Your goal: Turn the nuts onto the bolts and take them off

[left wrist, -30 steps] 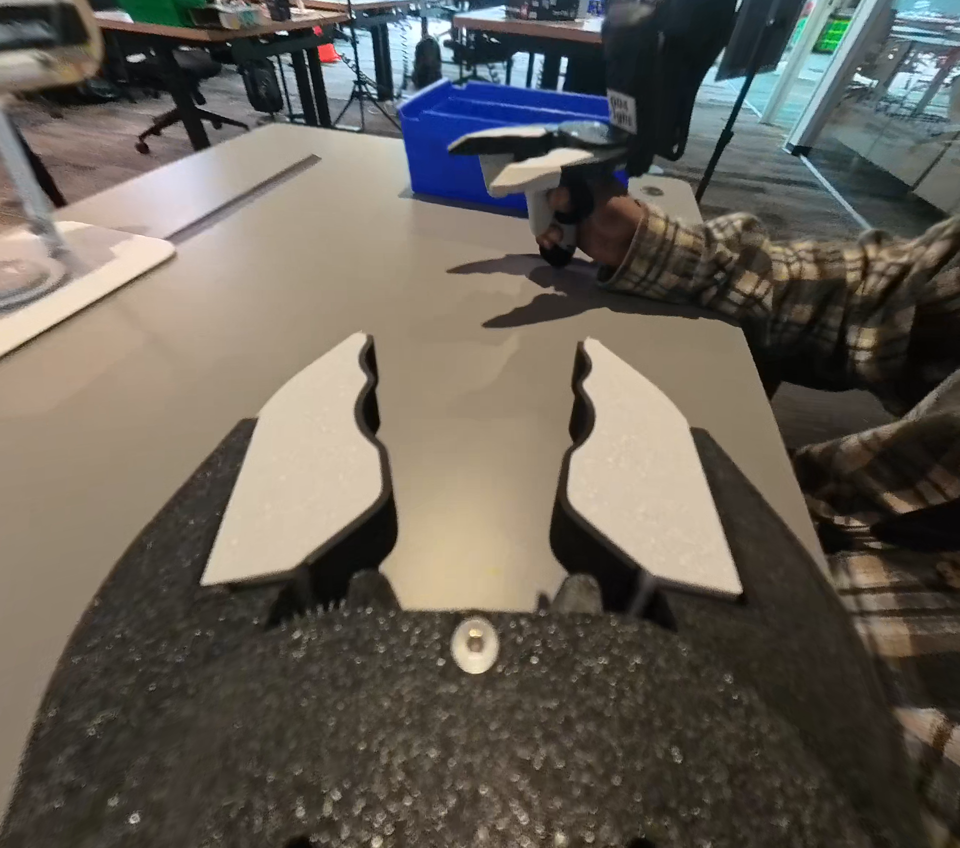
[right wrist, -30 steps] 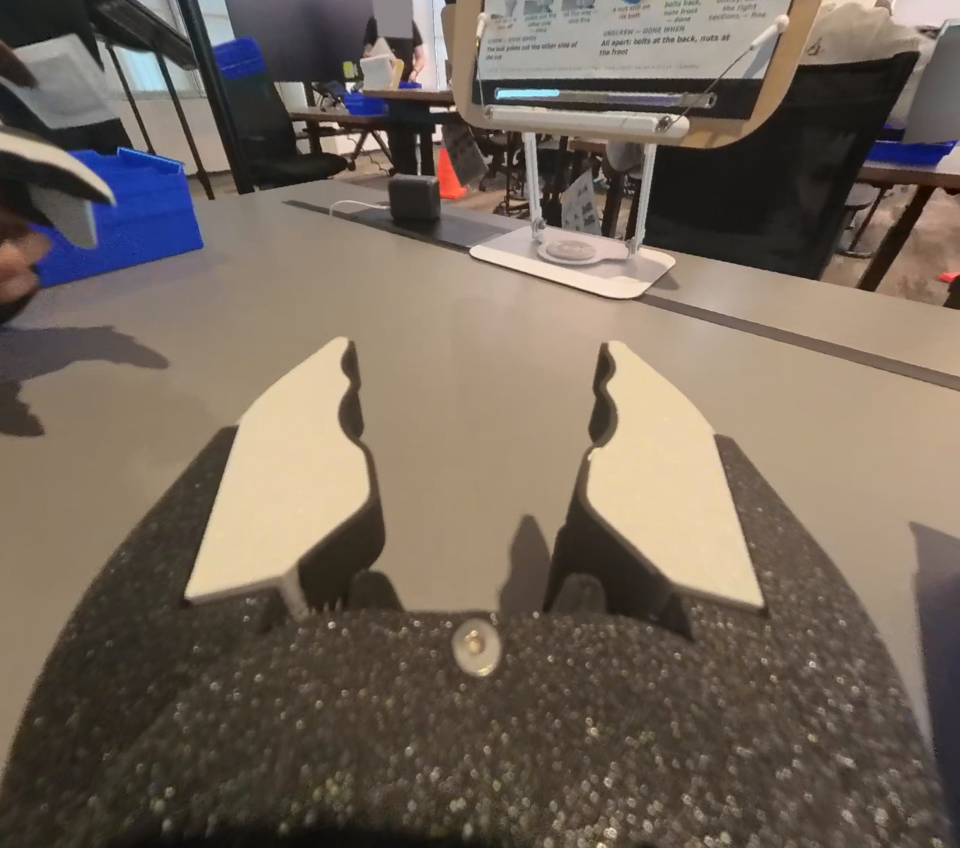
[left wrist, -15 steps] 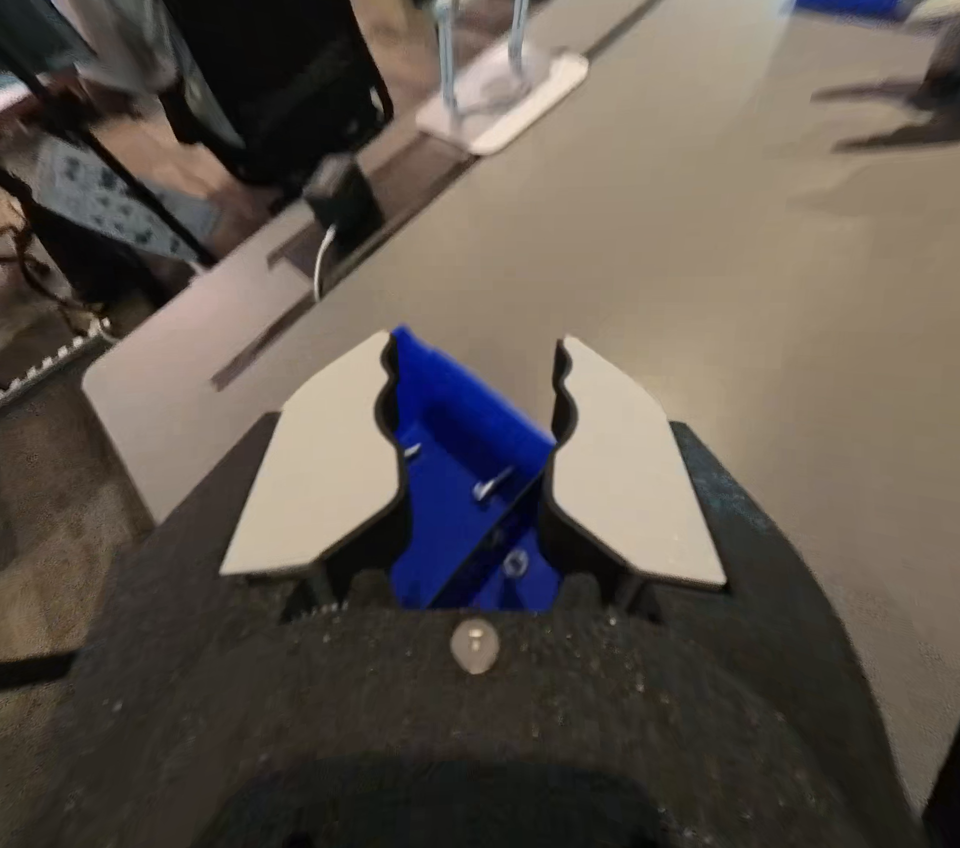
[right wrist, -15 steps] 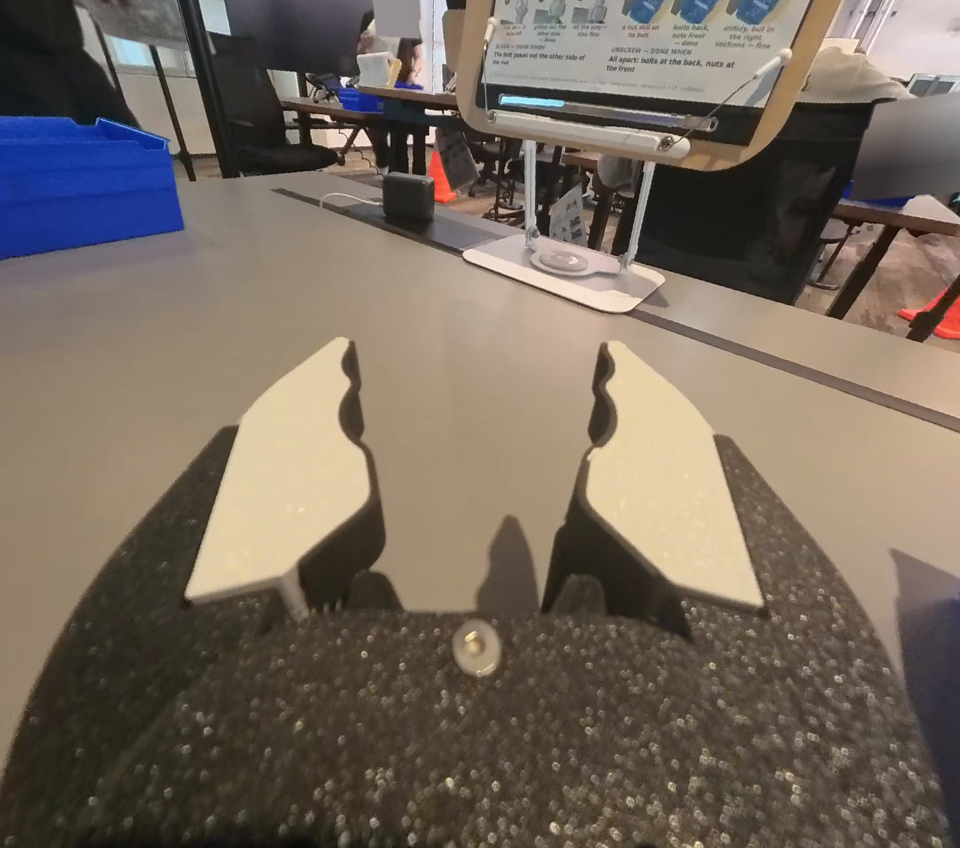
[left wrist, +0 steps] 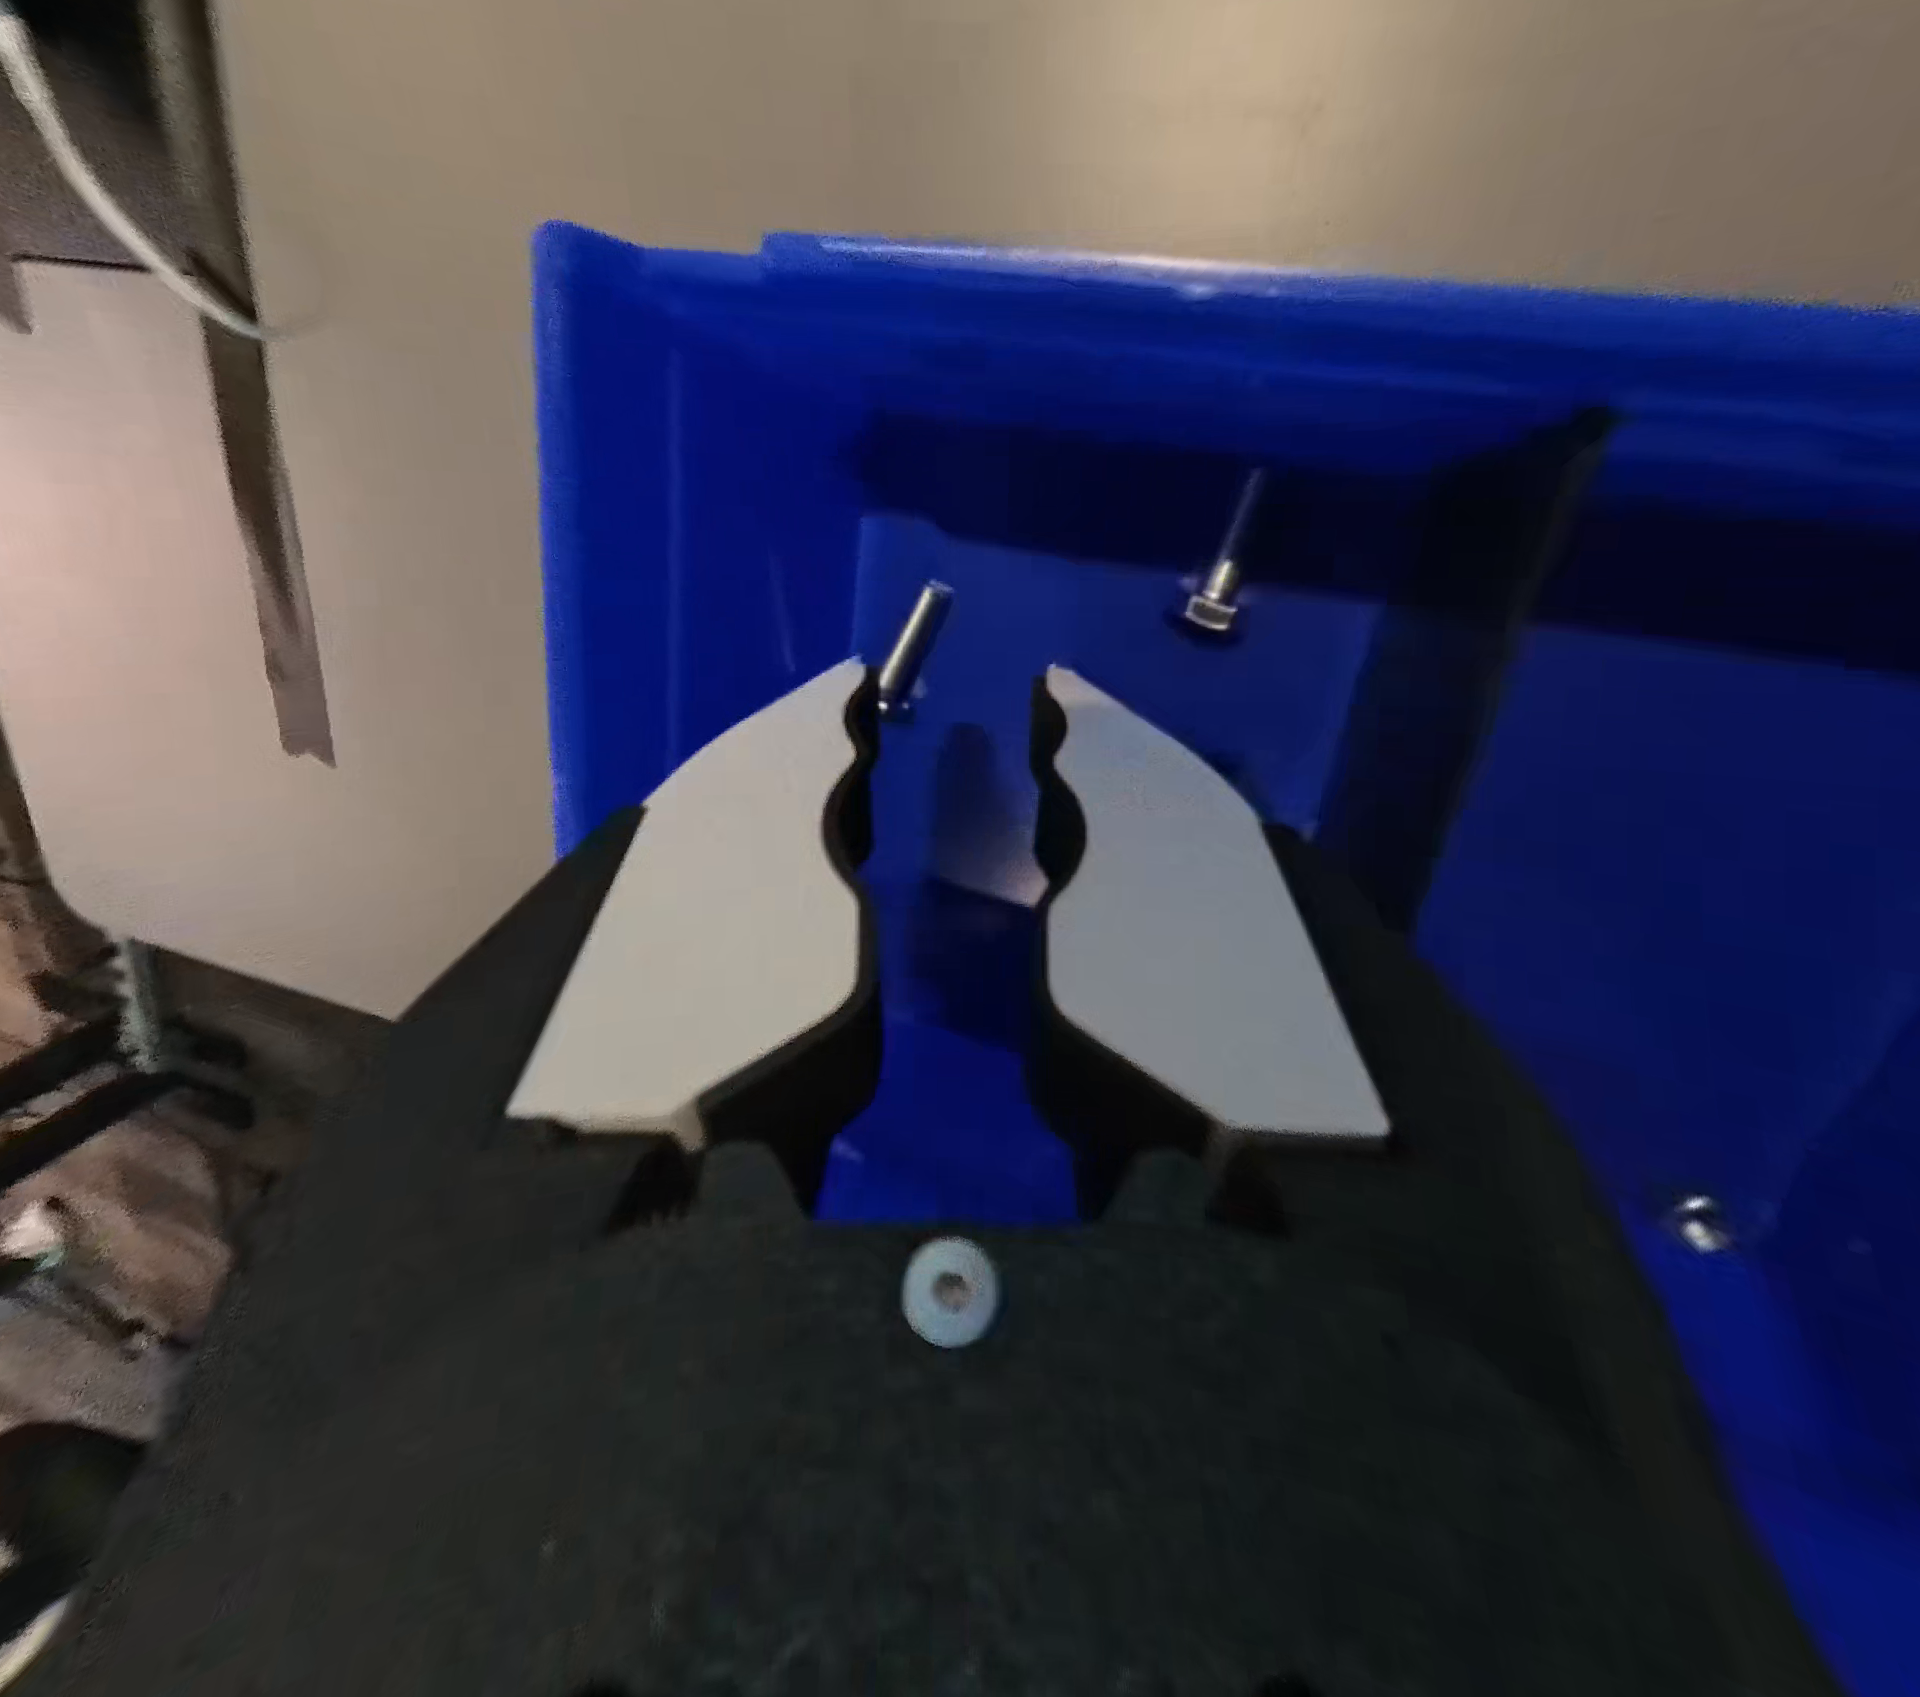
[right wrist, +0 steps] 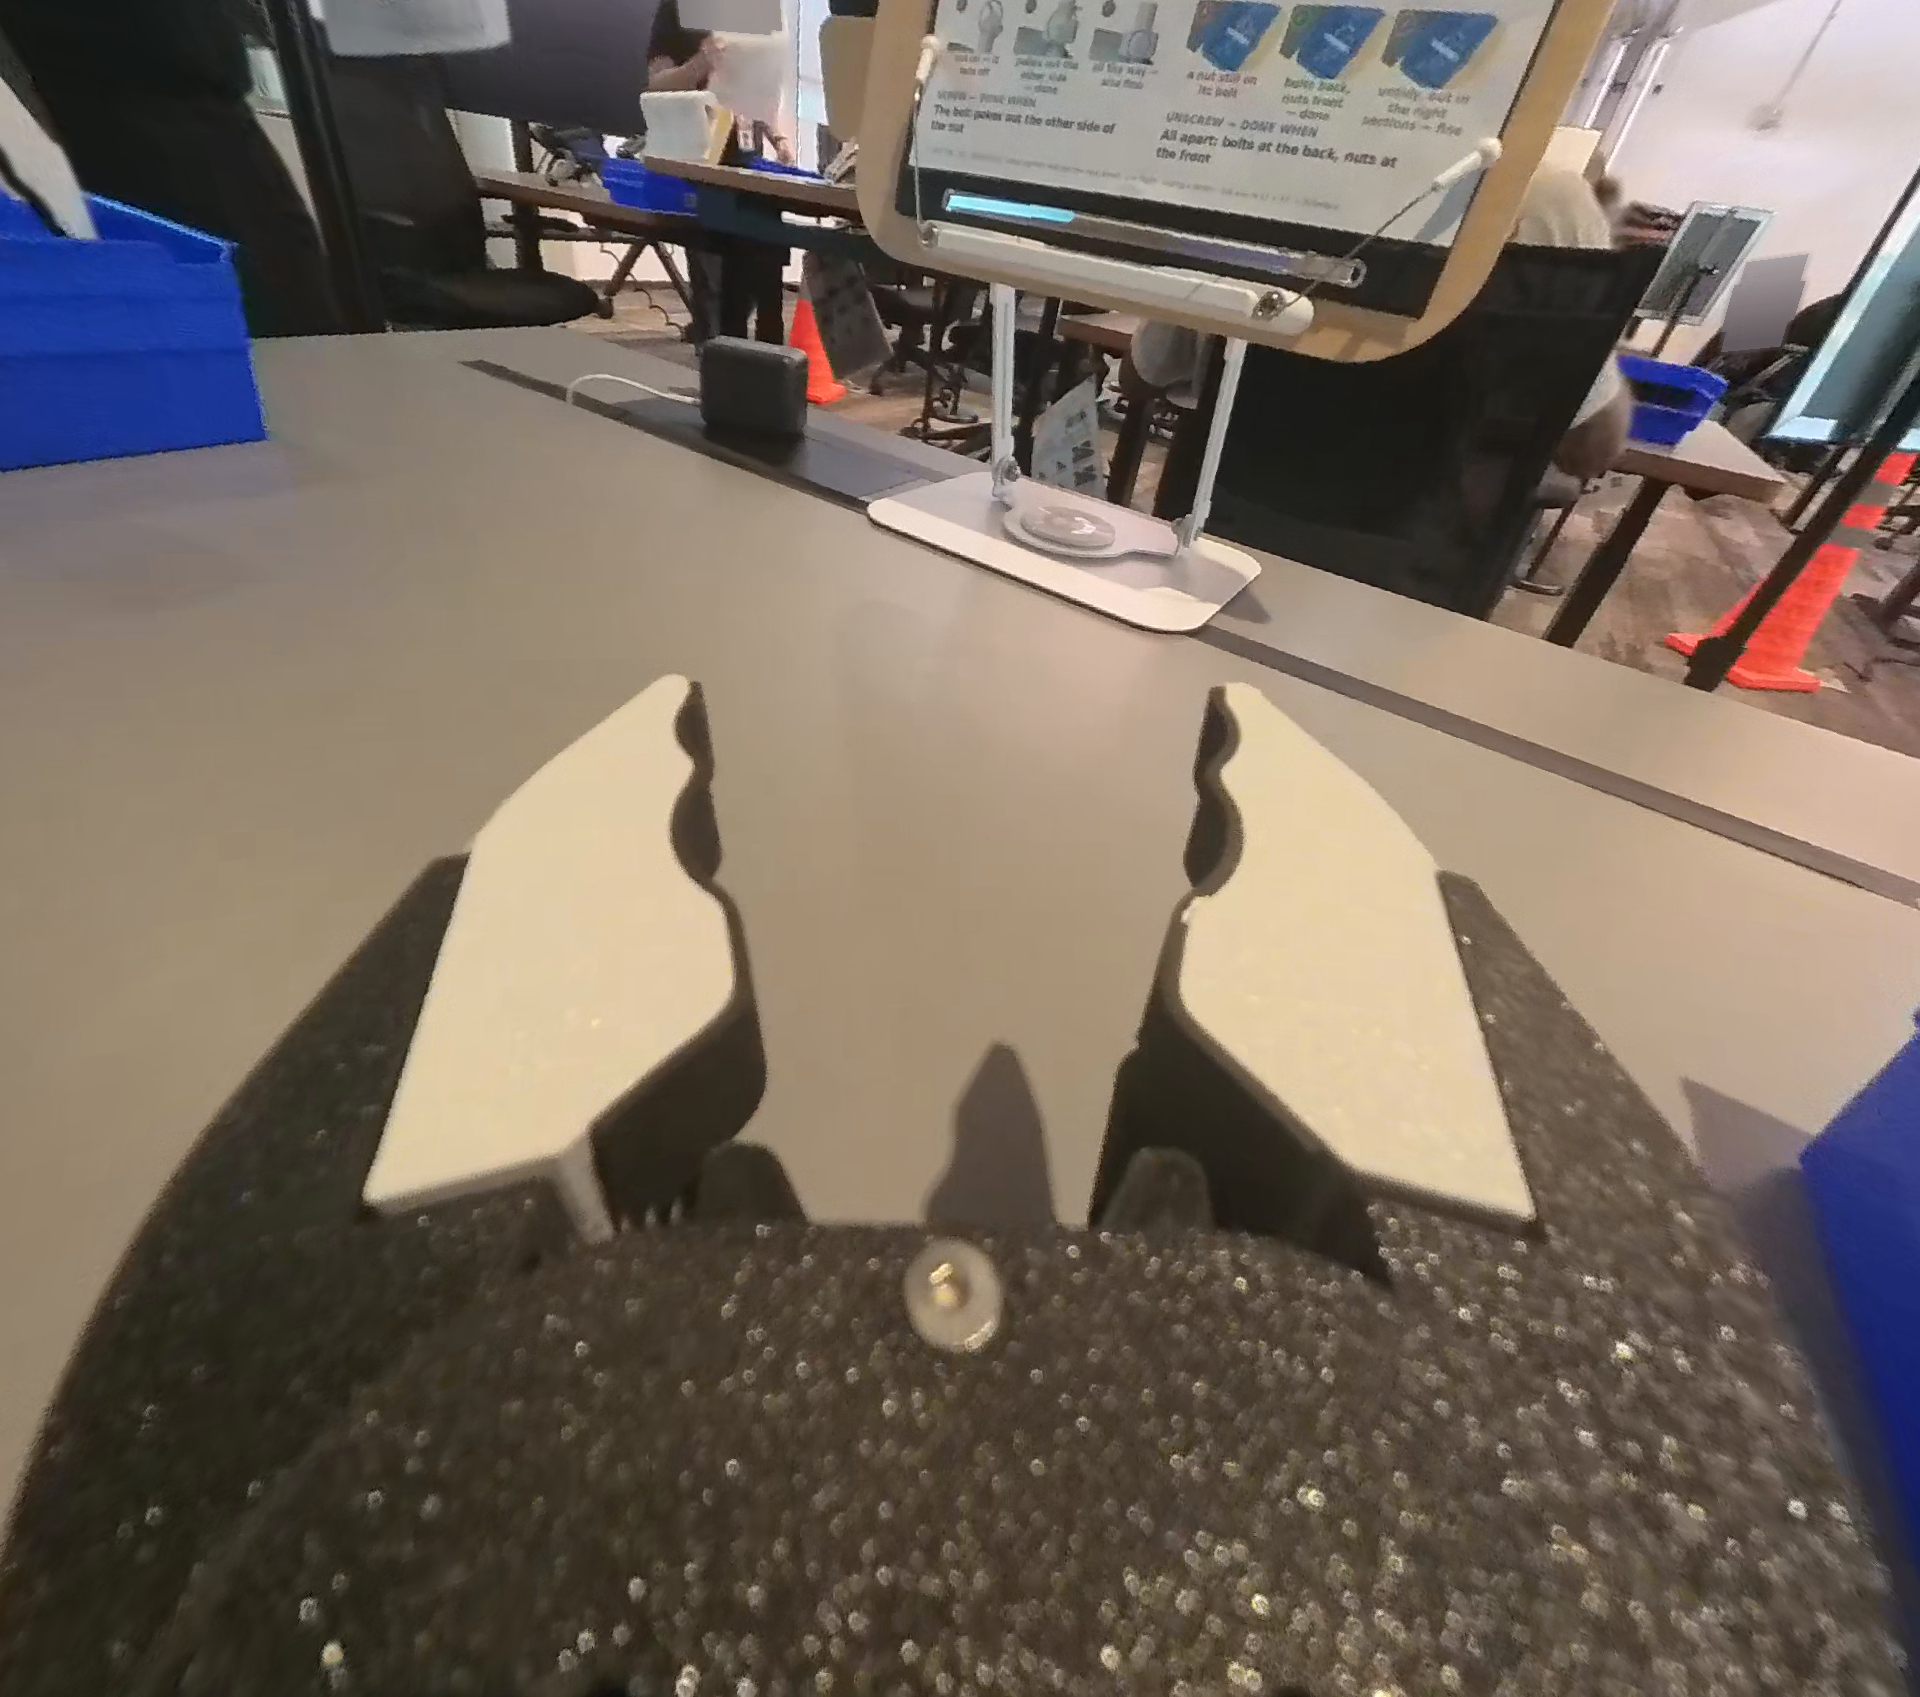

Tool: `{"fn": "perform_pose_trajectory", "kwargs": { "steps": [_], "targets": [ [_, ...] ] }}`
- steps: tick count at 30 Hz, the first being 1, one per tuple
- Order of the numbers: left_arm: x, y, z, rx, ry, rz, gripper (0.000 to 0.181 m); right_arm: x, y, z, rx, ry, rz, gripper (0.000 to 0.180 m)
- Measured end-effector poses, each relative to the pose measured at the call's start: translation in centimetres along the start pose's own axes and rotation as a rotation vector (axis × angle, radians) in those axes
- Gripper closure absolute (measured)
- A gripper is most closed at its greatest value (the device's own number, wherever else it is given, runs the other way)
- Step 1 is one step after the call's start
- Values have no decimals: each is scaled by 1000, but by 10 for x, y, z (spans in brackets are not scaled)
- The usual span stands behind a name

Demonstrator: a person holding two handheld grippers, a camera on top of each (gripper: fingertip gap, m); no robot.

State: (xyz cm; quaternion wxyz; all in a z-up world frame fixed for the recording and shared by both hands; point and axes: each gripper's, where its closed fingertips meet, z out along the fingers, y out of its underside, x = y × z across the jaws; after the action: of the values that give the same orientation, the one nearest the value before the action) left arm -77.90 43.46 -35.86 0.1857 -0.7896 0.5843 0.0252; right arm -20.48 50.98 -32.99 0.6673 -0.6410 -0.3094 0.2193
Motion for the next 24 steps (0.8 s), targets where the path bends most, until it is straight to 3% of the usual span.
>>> {"fn": "perform_pose_trajectory", "kwargs": {
  "steps": [9, 24],
  "targets": [
    [-8, 16, 47, -239, 65, 206, 154, -6, 1, 5, -7, -10, -7, 91],
    [-13, 32, 67, -325, 85, 197, 169, -10, -9, 1, 43, -42, 14, 92]
  ]
}}
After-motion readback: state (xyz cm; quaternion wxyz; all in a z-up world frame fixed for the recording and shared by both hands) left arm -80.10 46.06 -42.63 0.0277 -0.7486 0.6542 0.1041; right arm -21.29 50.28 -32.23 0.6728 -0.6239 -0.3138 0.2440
